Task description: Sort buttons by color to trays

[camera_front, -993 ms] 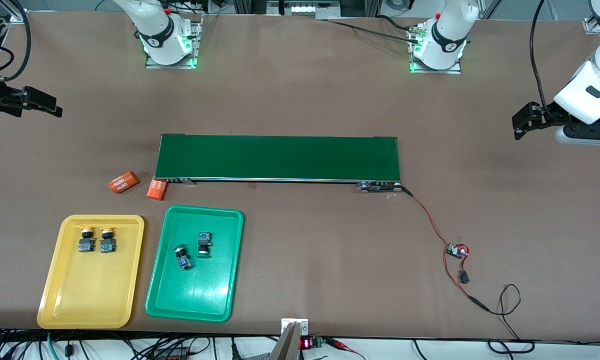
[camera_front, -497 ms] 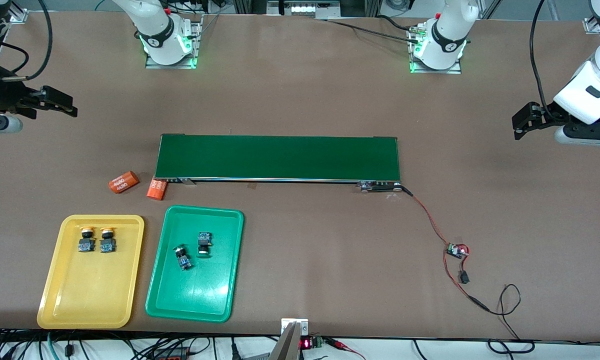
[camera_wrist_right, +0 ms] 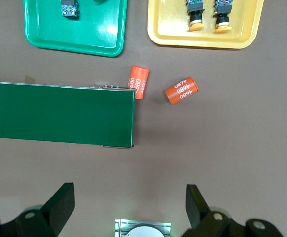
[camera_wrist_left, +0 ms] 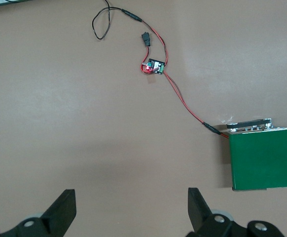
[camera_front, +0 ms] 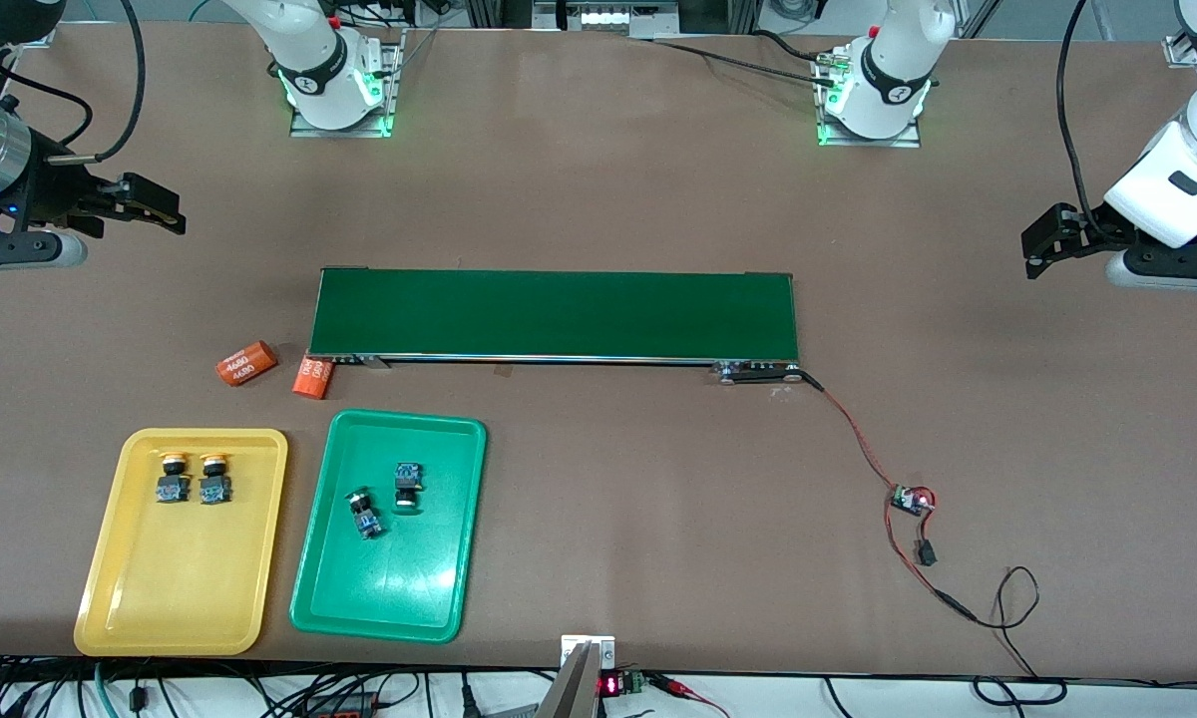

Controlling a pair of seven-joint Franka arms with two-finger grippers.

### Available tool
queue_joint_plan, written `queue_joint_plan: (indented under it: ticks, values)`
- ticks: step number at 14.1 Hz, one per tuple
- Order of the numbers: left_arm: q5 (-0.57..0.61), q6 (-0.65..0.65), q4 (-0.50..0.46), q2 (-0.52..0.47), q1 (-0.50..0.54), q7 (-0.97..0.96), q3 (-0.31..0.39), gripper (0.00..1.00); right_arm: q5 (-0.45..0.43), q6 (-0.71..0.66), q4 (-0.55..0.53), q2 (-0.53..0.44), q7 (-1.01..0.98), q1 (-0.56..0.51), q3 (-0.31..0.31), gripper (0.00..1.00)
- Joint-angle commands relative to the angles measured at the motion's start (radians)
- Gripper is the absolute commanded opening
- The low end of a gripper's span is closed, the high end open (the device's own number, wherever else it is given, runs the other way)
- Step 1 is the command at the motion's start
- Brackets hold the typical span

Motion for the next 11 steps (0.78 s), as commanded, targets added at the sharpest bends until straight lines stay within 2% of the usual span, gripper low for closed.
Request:
queue_joint_plan:
  ticks: [1, 11]
  values:
    - [-0.014, -0.010, -0.009, -0.017, 0.003, -0.007, -0.003, 1.00, 0.002, -0.006, 0.017, 0.006, 0.013, 0.002, -0.003, 1.00]
    - [-0.014, -0.010, -0.007, -0.017, 0.002, -0.007, -0.003, 1.00, -0.001, -0.007, 0.023, 0.006, 0.045, 0.003, -0.004, 1.00]
